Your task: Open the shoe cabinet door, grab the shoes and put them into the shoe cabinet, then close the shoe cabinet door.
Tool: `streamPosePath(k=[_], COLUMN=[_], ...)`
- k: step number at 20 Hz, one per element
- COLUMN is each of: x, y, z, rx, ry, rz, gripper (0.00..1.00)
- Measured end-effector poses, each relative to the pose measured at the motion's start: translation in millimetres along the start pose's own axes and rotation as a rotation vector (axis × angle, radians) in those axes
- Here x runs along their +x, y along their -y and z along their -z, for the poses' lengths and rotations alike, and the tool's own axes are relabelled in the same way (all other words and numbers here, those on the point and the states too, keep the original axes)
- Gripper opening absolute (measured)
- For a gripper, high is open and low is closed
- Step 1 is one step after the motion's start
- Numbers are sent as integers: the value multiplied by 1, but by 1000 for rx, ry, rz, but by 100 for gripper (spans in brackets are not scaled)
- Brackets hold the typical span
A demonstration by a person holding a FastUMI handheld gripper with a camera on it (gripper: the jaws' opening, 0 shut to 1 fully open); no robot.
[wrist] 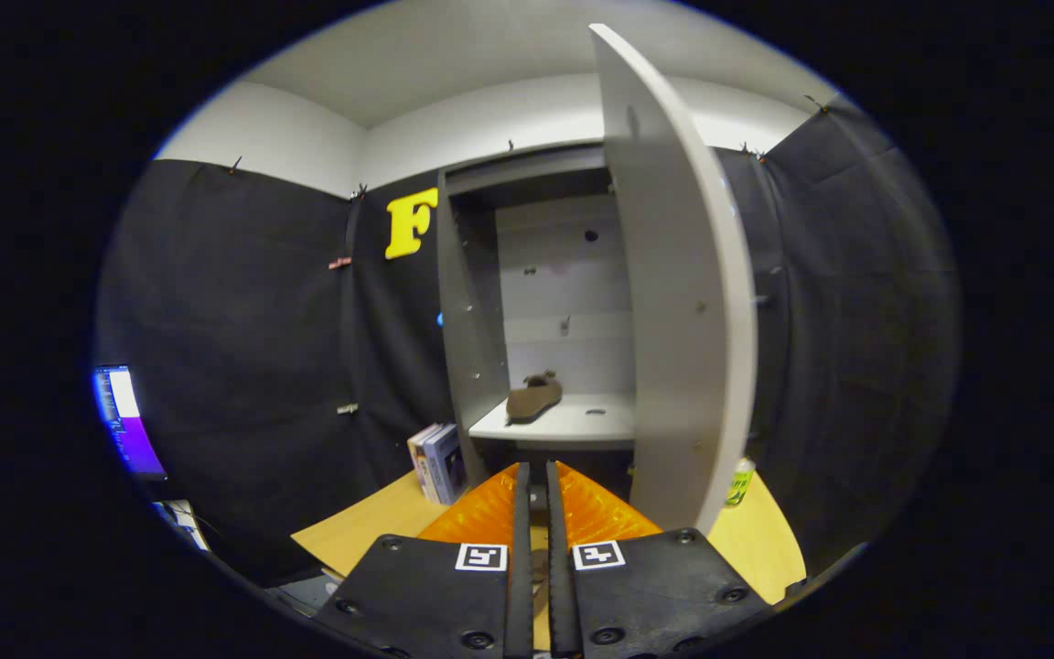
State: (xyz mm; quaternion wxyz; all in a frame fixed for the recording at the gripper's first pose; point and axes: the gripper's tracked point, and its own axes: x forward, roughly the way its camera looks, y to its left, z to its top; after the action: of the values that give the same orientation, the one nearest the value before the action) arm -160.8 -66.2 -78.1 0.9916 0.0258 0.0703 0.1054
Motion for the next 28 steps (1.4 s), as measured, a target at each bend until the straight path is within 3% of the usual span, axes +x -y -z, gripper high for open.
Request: streamPosePath(k=[4, 10, 11, 14, 15, 17, 23, 28], x=[43, 98, 104, 125, 129, 141, 160, 183], y=[-31, -41, -41, -33, -29, -23, -16, -5], z=[49, 150, 166, 211, 225, 254, 345, 398], rx=[22, 64, 89, 117, 112, 114, 140, 152], ry=[-133, -381, -419, -509, -538, -584, -752, -818], rz=[-3, 98, 120, 187, 213, 246, 275, 302], gripper=[12, 12, 35, 30, 42, 46, 44, 44])
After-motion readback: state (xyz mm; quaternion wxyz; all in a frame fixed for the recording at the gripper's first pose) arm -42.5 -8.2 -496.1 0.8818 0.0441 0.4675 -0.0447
